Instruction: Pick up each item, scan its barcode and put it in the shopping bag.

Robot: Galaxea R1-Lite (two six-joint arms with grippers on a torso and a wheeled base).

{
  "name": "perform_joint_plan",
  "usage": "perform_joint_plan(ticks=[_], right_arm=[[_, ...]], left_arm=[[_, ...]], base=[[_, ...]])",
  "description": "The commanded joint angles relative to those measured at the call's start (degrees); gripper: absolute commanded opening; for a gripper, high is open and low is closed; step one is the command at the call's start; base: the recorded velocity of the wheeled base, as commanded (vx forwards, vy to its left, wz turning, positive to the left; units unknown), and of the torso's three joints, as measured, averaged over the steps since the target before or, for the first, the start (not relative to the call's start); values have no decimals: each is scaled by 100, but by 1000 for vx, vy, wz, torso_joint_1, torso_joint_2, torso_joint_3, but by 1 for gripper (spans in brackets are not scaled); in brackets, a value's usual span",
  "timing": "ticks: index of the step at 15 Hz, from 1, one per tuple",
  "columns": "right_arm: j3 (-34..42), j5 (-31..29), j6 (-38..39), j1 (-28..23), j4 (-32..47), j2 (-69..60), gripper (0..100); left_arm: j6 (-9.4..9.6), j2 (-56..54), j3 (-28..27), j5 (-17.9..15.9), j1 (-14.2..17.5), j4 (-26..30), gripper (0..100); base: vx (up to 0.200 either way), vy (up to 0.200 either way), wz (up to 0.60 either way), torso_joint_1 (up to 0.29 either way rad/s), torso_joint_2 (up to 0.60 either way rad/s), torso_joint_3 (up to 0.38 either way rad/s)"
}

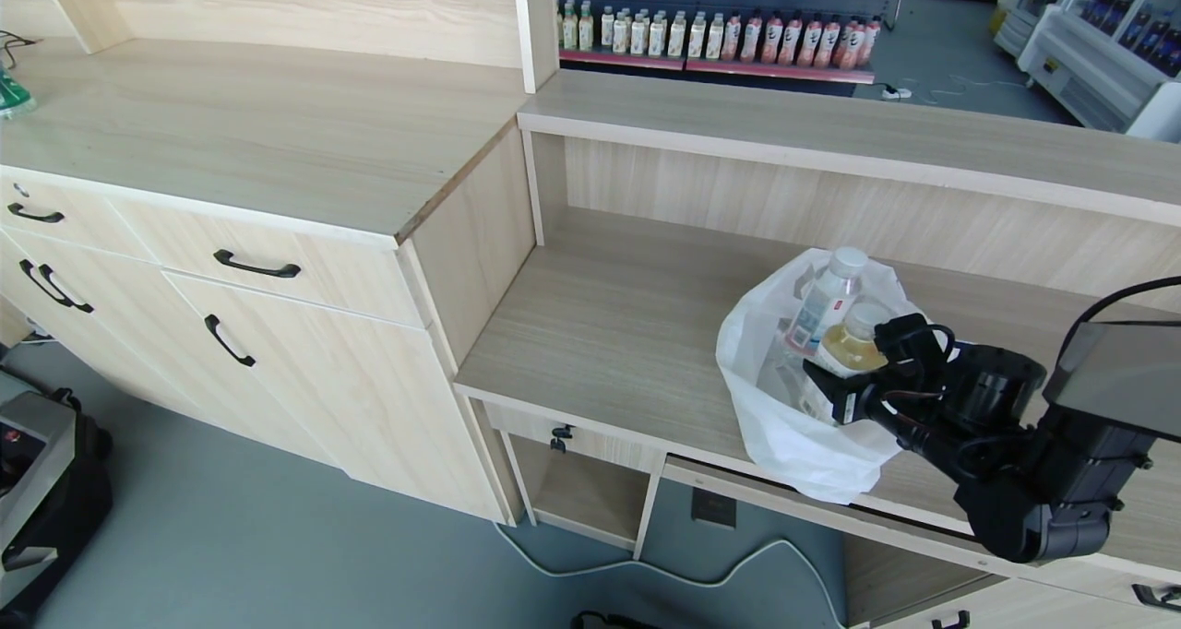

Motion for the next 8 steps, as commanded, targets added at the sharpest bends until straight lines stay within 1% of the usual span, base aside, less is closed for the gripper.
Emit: perform_joint_plan(ticks=[1,6,7,8], right_arm=[[-5,-1,-2,4,-6,12,0],[47,-1,-2,4,-6,12,0],[47,-1,-2,4,-6,3,100],[47,-1,-2,-5,-6,-32,100]], left_arm=[[-2,-2,0,2,0,-4,100],[-2,-2,0,2,0,-4,100],[-2,-2,0,2,0,-4,100],[-2,-2,0,2,0,-4,100]], base=[[0,0,0,0,0,0],[0,0,0,0,0,0],[0,0,0,0,0,0],[0,0,0,0,0,0]])
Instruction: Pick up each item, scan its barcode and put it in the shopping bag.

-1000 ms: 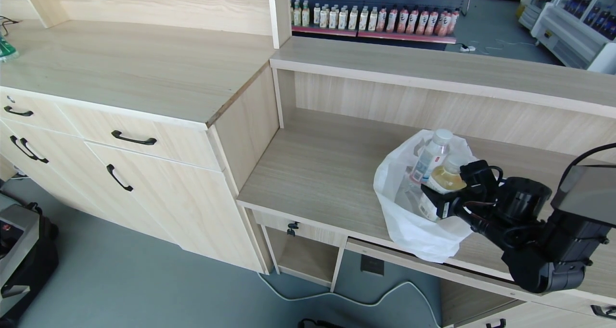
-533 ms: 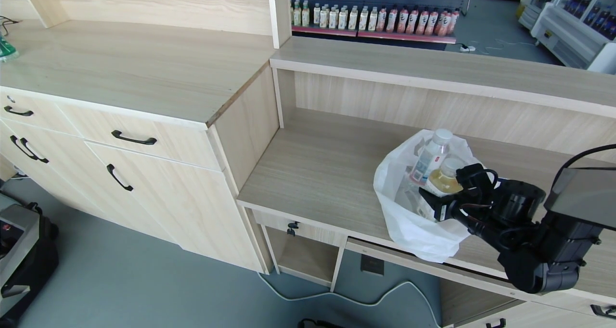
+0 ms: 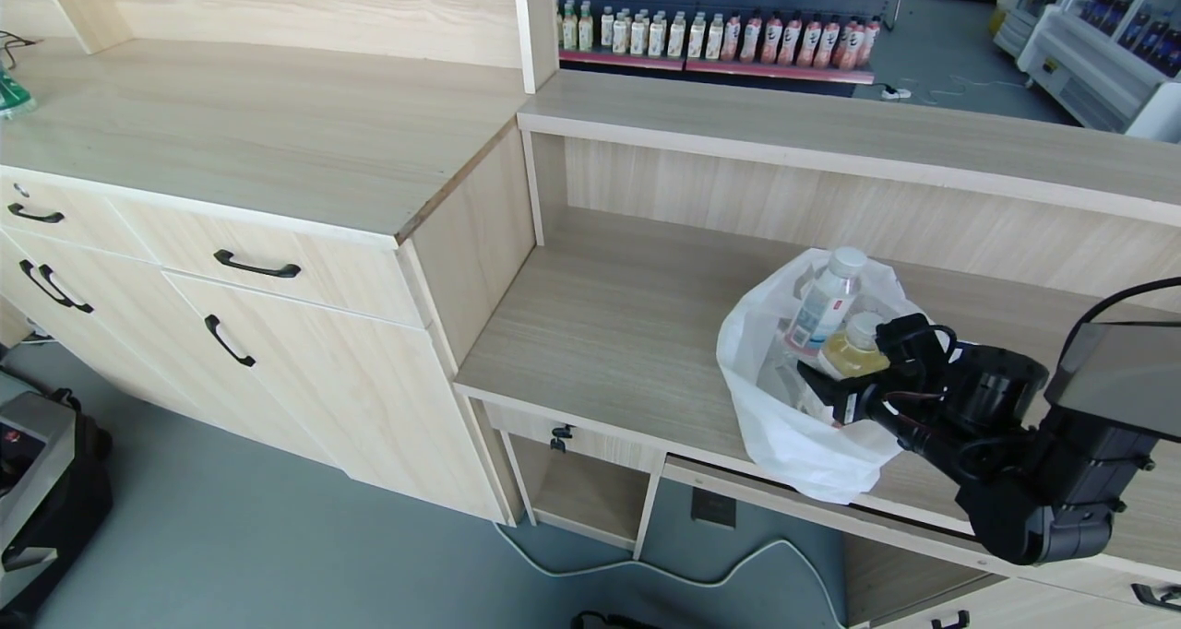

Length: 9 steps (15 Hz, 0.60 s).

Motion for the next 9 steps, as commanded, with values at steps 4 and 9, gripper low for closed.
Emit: perform_joint_plan(ticks=[4,9], right_arm=[[56,-1,50,28,30,-736,100],[962,-9,-346,-245,574,-2758,100]], left_arm=[[-2,-2,0,2,0,-4,100],[-2,-2,0,2,0,-4,100]], base=[[0,0,0,0,0,0],[0,0,0,0,0,0]])
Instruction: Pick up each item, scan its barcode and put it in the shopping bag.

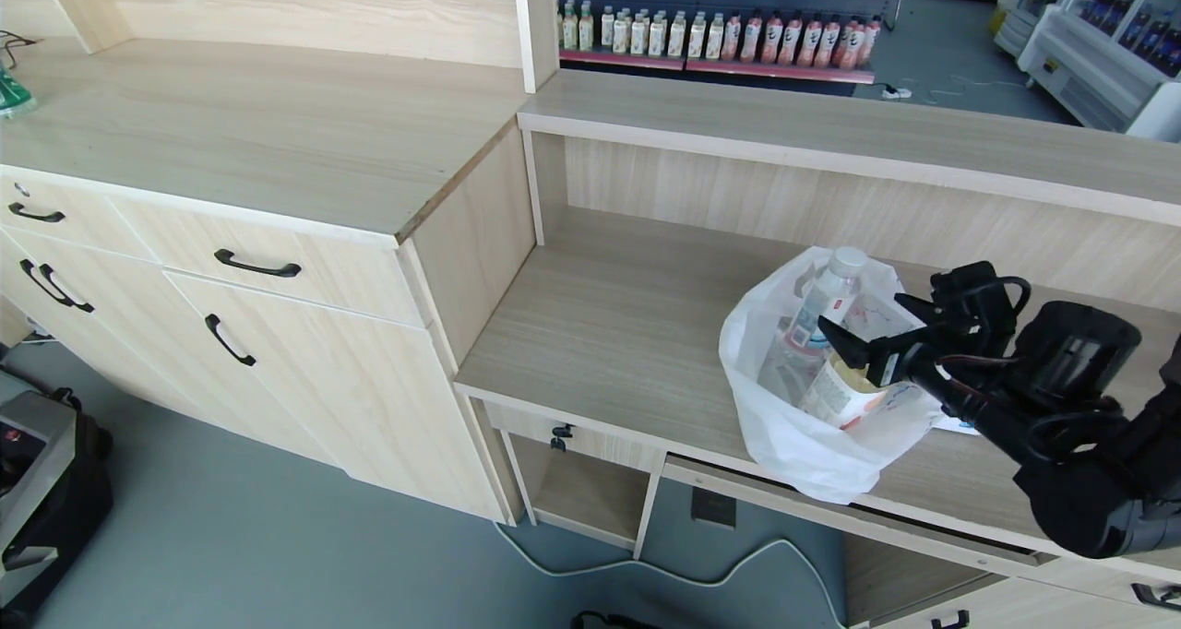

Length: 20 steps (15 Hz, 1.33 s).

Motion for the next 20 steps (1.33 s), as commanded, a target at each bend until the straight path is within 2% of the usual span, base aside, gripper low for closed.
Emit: perform_joint_plan(ticks=[1,5,7,10,12,14,15,16,20], right_arm=[[772,5,-322,-324,471,-1660,100],[825,-21,-375,-711,1403,-2785,100],[816,-12,-603,-1062,1631,-2944,100],[790,-12,-603,-1326,1965,-3207,100],[834,14,-199,-1353,2282,-3585,100],[895,-12,188,-1563,2967,-3981,100],[1054,-100,196,-1862,3380,-4244,100],[1344,-205,240,-1941,3793,-4675,100],[2460,-329,513,-1792,6316,-7444,100]], left_arm=[[-2,-2,0,4,0,-4,100],[-2,-2,0,4,0,-4,100],[-2,-2,0,4,0,-4,100],[-2,-2,0,4,0,-4,100],[-2,-2,0,4,0,-4,100],[-2,-2,0,4,0,-4,100],[-2,-2,0,4,0,-4,100],[-2,-2,0,4,0,-4,100],[-2,-2,0,4,0,-4,100]], base=[[0,0,0,0,0,0],[0,0,0,0,0,0],[0,0,-600,0,0,7],[0,0,-600,2,4,2],[0,0,-300,4,4,1],[0,0,0,0,0,0],[0,0,0,0,0,0],[0,0,0,0,0,0],[0,0,0,0,0,0]])
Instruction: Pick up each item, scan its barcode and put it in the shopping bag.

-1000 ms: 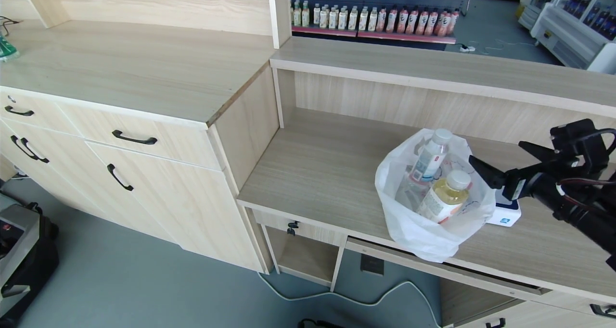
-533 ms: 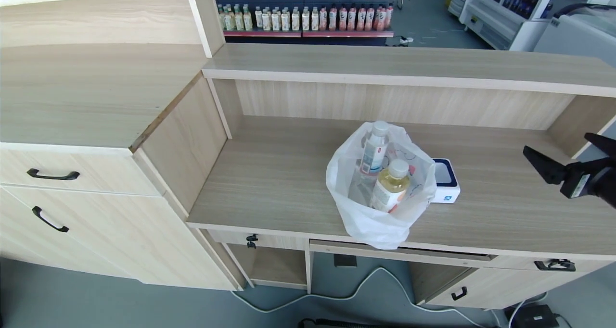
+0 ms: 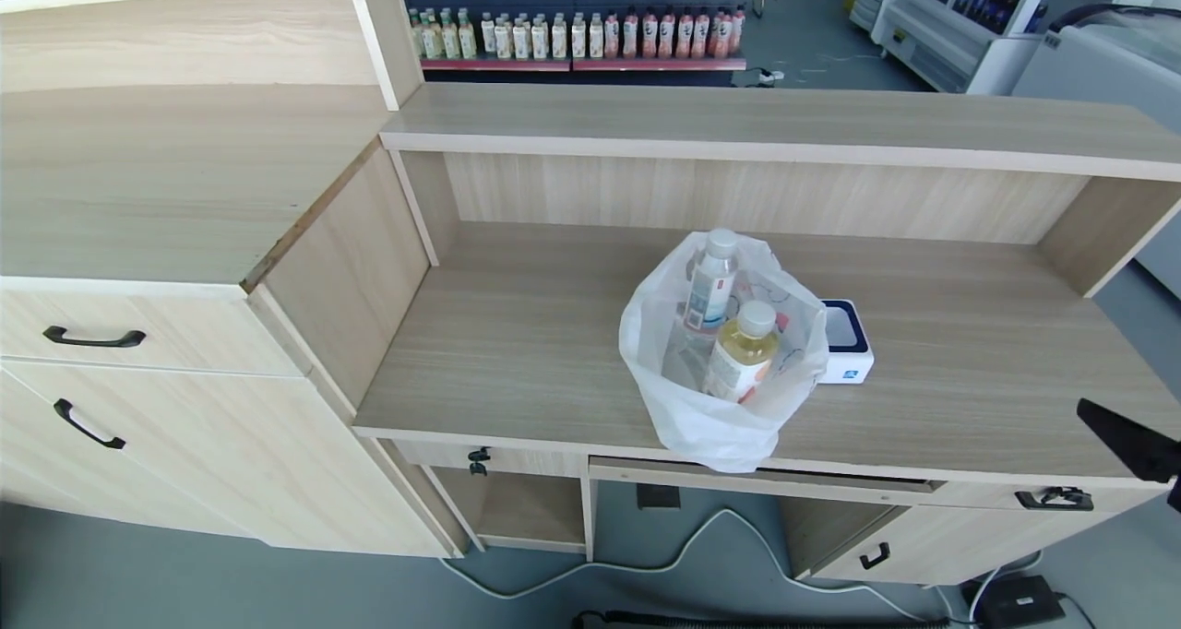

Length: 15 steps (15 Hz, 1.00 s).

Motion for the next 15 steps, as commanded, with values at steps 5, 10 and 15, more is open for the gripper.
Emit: perform_joint_plan(ticks=[5,10,15], right_arm=[[1413,-943,289,1401,1808,-4056,100],[1413,-917,412,1410,3426,-5603,100],[1413,-785,579,1542,3584,-5849,100]], left_arm=[[-4,-2,0,2,0,-4,100],[-4,-2,0,2,0,-4,100],[-4,-2,0,11,0,-4,100]], base=[[0,0,0,0,0,0],[0,0,0,0,0,0],[0,0,0,0,0,0]])
